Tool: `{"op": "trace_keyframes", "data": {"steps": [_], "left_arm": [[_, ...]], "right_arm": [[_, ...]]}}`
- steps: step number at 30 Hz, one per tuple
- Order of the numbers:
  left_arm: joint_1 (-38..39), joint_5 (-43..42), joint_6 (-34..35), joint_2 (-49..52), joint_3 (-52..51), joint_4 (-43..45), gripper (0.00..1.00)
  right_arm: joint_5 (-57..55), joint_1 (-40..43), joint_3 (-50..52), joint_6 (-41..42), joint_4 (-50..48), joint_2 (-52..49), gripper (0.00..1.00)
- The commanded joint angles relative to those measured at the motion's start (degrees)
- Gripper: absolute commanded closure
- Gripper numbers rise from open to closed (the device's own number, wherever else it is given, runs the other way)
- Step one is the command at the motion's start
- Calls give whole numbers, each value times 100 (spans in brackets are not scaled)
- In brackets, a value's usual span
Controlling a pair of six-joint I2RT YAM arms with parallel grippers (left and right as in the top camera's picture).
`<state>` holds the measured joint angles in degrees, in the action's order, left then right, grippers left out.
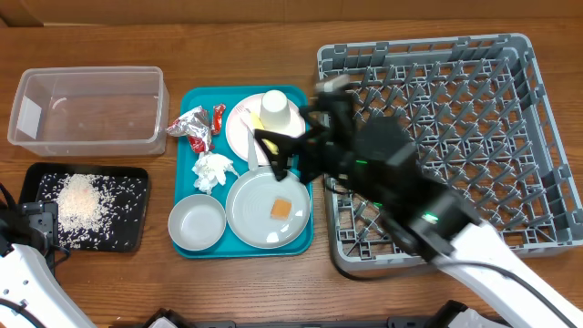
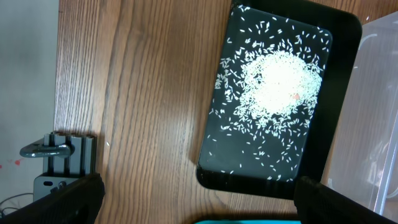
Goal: Sort waste into correct bins and load items into the dishwasher rack
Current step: 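Reach the right gripper over the teal tray toward the crumpled tissue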
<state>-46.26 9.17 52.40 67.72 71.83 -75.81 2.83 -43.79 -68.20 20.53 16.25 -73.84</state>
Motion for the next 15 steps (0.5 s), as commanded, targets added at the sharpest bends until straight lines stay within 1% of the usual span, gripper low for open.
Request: {"op": "trace_keyframes", "data": {"steps": [1,6,15], "left_arm": [[-22,-22,76,9,122,-2,0],[-22,-22,76,9,122,-2,0],[-22,-22,76,9,122,-2,0]], "right_arm": [[-431,-175,-131,-83,-72,-461,0],[-144,-463,-131,-83,-136,-1152,0],[-127,-1252,-129,-85,-544,-1779,0]]}}
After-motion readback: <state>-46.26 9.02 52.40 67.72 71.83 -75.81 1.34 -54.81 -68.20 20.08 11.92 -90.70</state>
